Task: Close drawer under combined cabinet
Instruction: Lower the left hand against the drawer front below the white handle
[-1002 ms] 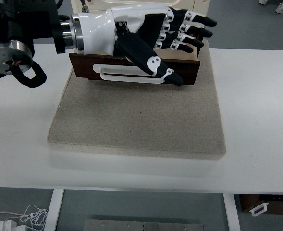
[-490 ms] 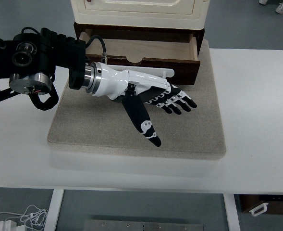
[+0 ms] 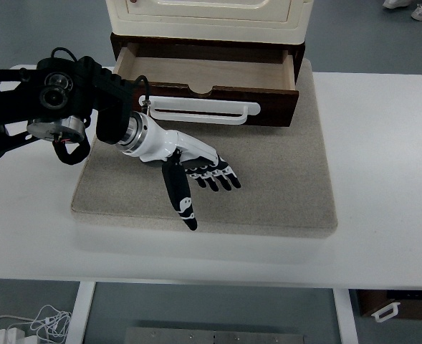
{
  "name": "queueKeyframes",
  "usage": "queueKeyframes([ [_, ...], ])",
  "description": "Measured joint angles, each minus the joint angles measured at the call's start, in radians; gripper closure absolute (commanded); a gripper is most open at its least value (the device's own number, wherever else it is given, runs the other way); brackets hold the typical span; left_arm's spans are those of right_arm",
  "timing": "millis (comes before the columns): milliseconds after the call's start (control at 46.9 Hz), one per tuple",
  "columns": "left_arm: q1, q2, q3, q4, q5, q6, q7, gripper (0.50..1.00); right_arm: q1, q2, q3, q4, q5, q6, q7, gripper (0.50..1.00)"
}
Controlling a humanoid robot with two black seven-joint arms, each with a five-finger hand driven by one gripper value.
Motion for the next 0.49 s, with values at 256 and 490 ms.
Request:
queueKeyframes([
  [256,-0.055,-0.055,0.001,0.141,0.001,-0.051,0.005,0.504,0.0,0.0,0.0,0.0,0.0,0.0,0.0,0.548],
  [490,-0.059,-0.072,0.001,0.169,0.0,-0.063,0.007,0.504,0.0,0.0,0.0,0.0,0.0,0.0,0.0,0.548],
])
